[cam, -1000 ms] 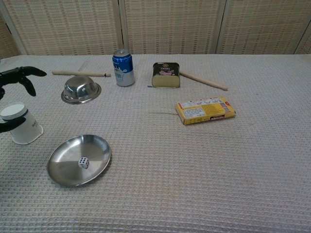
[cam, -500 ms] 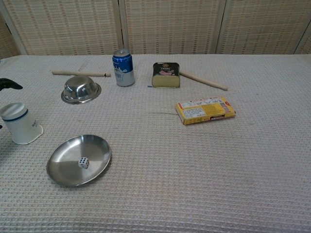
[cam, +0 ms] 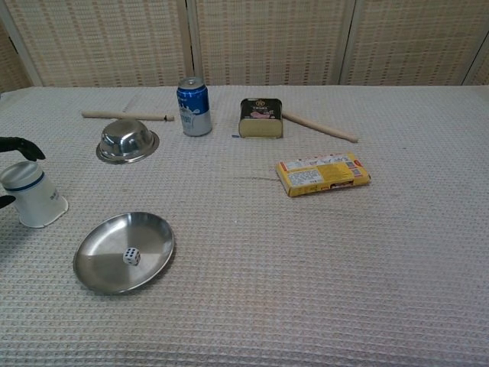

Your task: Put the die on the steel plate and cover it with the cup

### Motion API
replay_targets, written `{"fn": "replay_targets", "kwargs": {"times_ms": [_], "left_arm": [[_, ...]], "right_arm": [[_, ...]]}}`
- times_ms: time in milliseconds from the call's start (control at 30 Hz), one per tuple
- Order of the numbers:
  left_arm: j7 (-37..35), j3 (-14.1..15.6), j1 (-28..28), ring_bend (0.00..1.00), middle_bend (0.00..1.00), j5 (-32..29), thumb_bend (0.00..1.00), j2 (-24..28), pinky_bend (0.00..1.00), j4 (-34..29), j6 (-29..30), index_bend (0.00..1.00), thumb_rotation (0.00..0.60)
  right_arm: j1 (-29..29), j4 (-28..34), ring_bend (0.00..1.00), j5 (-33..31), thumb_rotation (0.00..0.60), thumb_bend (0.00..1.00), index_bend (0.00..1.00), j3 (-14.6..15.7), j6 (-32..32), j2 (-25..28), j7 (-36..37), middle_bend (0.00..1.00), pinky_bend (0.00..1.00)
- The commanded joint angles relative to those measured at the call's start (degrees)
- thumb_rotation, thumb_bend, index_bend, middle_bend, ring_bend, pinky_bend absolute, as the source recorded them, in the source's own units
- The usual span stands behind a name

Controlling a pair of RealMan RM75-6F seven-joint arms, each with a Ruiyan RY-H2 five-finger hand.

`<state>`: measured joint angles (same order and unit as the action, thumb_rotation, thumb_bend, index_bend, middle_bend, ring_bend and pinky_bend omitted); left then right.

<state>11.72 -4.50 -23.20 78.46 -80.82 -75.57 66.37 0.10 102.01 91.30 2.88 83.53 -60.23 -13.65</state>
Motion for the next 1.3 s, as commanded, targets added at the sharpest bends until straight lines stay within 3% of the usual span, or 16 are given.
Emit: {"fn": "replay_targets", "kwargs": {"times_ms": [33,533,667,867,1100,1300], "left_arm": [[0.7,0.0,-0.3,0.83,0.22,-0.6,0.35,0.0,0.96,0.0,-0.8,0.24,0.600],[-0.2,0.4,0.2,0.83,0.57,2.1,0.36,-0.5,0.97,0.0,3.0,0.43,0.600],[-2.8,1.4,1.2,0.83,0.58,5.2,0.36,0.9,0.97,-3.2,6.2,0.43,0.600],[-7.8,6.1,2.0,0.84,0.58,14.0,0.36,4.1,0.98,-10.6,9.0,0.43,0.600],[-2.8,7.2,0.7,0.84,0.58,16.8,0.36,1.5,0.97,-12.4,6.7,0.43,0.600],[2.8,6.2,-0.5,0.84,0.58,16.2,0.36,-1.8,0.97,-12.0,4.6,0.43,0.600]], "right_arm": [[0.0,0.0,0.00,0.0,0.580,0.17,0.00,0.0,0.0,0.0,0.0,0.00,0.00],[0.3,0.0,0.00,-0.6,0.580,0.17,0.00,-0.2,-0.7,-0.1,-0.2,0.00,0.00],[0.4,0.0,0.00,-0.7,0.580,0.17,0.00,-0.1,-1.0,-0.1,-0.2,0.00,0.00],[0.5,0.0,0.00,-0.3,0.580,0.17,0.00,0.1,-1.2,0.0,0.1,0.00,0.00],[0.4,0.1,0.00,0.2,0.580,0.17,0.00,0.5,-1.1,0.3,0.6,0.00,0.00],[0.5,0.1,0.00,0.3,0.579,0.17,0.00,0.5,-1.1,0.5,0.9,0.00,0.00]]}}
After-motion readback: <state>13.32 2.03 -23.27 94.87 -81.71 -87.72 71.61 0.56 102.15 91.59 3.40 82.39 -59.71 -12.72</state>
